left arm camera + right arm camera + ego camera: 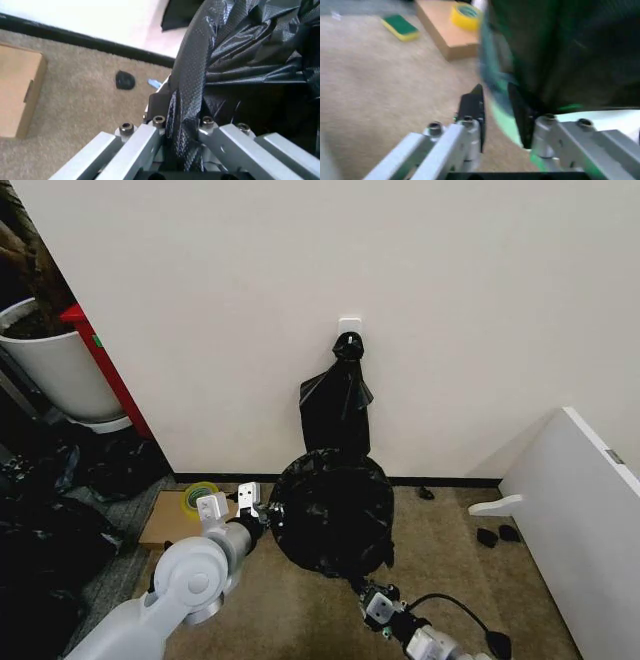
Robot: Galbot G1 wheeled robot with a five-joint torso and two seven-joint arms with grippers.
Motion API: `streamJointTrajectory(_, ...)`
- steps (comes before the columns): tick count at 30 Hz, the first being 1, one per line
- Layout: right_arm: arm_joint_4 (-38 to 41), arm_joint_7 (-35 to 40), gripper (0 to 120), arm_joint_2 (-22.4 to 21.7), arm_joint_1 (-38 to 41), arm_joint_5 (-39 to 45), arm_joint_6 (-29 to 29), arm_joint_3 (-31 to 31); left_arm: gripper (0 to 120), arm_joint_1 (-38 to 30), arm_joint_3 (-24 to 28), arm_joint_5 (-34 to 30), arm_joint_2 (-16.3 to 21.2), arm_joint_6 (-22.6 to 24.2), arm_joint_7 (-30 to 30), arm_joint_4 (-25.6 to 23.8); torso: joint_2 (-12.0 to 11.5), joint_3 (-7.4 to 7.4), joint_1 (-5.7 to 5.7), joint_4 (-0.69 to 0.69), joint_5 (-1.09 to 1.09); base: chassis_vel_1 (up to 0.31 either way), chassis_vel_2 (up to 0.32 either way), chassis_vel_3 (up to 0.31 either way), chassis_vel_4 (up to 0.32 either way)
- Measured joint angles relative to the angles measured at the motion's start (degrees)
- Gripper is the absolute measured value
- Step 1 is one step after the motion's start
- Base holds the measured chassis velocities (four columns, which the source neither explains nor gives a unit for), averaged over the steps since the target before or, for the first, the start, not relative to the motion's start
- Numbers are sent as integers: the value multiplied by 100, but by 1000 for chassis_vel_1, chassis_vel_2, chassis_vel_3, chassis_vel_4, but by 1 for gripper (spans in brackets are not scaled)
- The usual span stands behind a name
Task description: Place the garbage bag over the trash bin.
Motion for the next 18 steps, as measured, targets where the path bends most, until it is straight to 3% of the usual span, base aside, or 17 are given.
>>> streamJointTrajectory(2, 39, -58, 22, -25, -51, 6, 60, 21, 1, -9, -4, 2, -3, -23, 2, 18, 0, 0, 0, 0, 0, 0, 0, 0, 0)
streamJointTrajectory(5, 211, -461, 36, -105, -350, 48, 550, 164, 1, -44, -8, 30, -12, -127, 37, 99, 0, 0, 0, 0, 0, 0, 0, 0, 0)
streamJointTrajectory(6, 328, -919, 43, -105, -488, 209, 892, 333, 1, -43, -14, 124, -10, -211, 135, 157, 0, 0, 0, 0, 1, 0, 0, 0, 0)
streamJointTrajectory(7, 328, -919, 43, -105, -488, 209, 892, 333, 1, -43, -14, 124, -10, -211, 135, 157, 0, 0, 0, 0, 1, 0, 0, 0, 0)
streamJointTrajectory(10, 646, -1413, 53, -144, -734, 906, 992, 565, 1, 30, -31, 567, 49, -392, 499, 320, 0, 0, 0, -1, -1, 0, 0, 0, 0)
streamJointTrajectory(11, 892, -1435, 61, -178, -851, 1529, 893, 712, 1, 119, -44, 963, 126, -477, 808, 408, 0, 0, 0, -1, -1, 0, 0, 0, 0)
streamJointTrajectory(17, 1166, -737, 77, -202, -784, 2503, 671, 1003, 1, 318, -42, 1799, 266, -771, 1484, 564, 0, 0, 0, 1, 1, 0, 0, 0, 0)
streamJointTrajectory(18, 1366, -230, 84, -254, -619, 3541, 273, 1308, 1, 445, -23, 2302, 307, -1156, 1990, 702, 0, 0, 0, 1, 1, 0, 0, 0, 0)
